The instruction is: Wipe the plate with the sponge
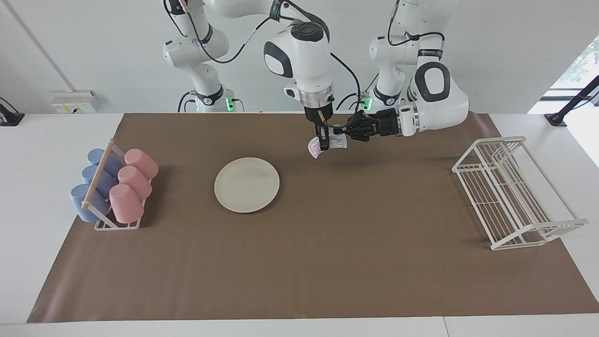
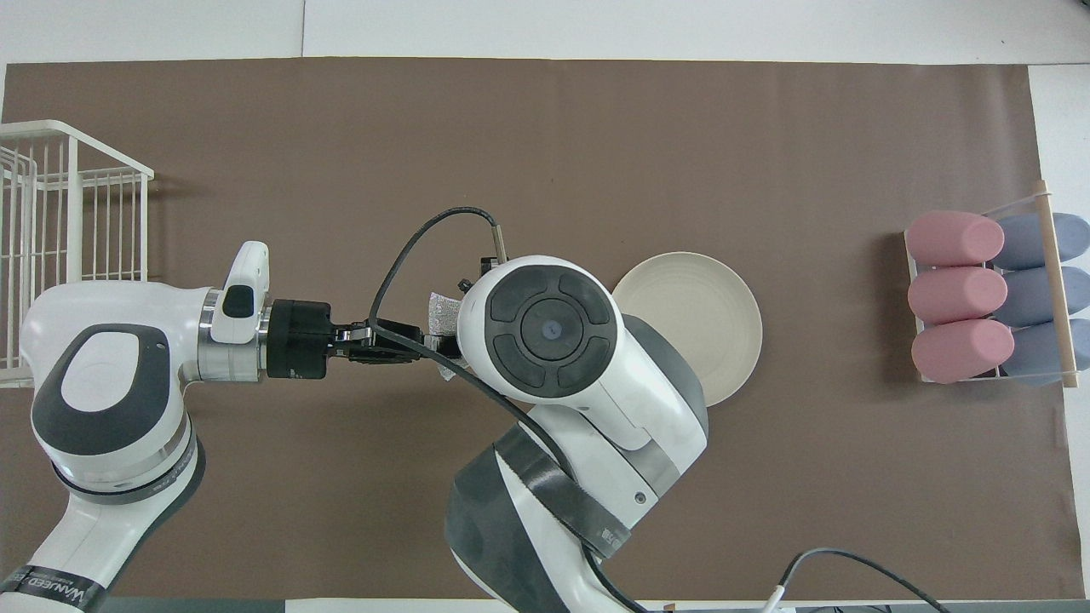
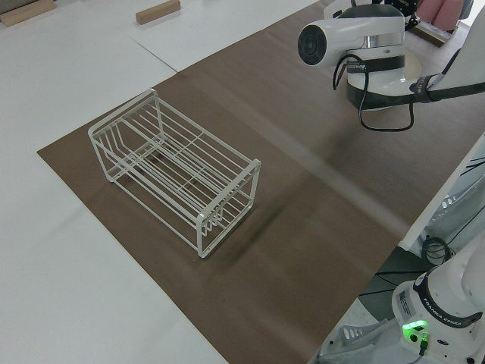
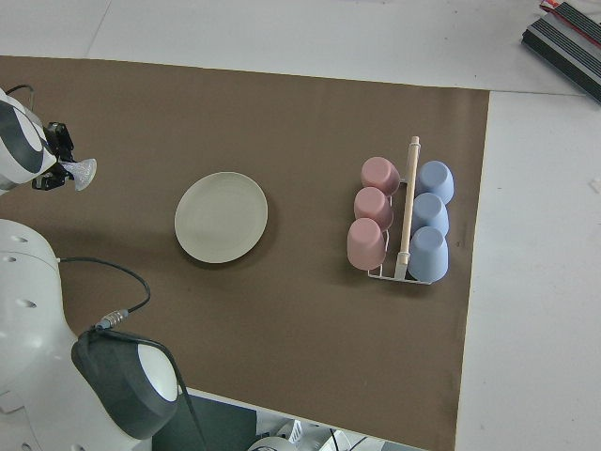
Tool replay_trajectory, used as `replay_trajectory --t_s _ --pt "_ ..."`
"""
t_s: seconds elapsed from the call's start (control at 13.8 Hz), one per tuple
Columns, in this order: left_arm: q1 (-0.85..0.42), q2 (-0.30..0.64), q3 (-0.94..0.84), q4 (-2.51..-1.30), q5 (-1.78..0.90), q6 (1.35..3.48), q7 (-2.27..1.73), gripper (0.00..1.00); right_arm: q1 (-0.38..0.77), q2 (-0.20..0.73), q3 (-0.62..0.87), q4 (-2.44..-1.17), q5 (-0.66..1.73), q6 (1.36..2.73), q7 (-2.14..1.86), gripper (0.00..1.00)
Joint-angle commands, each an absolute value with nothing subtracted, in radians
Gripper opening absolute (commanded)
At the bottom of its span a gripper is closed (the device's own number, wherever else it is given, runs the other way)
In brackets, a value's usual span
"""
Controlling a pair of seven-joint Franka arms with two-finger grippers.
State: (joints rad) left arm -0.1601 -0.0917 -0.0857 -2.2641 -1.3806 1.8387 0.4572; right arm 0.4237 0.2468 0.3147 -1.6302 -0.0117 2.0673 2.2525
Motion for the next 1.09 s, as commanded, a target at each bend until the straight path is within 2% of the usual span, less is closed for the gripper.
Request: replay_trajectory --t_s 0.0,0.22,0.51,0.87,1.02 --pt "-0.183 -0.100 -0.074 -2.275 -1.401 1.856 0.469 0.00 0.414 0.262 0.324 -1.620 -0.032 2.117 2.283 1.00" --pt "-0.176 -0.100 -0.072 -2.273 -1.399 1.858 0.468 0.00 0.396 0.253 0.319 -1.646 -0.038 2.129 2.237 1.00" --pt "-0.147 -0.098 -0.066 -2.266 -1.378 1.856 0.457 0.00 0.298 0.204 0.318 -1.674 -0.038 2.044 1.776 1.00" --pt "-0.136 -0.100 -0.064 -2.209 -1.107 1.919 0.301 0.00 0.070 0.074 0.319 -1.706 -0.038 1.872 1.140 1.00" --pt "-0.144 -0.100 -0.071 -2.156 -0.900 1.925 0.163 0.00 -0.004 0.006 0.319 -1.710 -0.038 1.818 0.853 1.00"
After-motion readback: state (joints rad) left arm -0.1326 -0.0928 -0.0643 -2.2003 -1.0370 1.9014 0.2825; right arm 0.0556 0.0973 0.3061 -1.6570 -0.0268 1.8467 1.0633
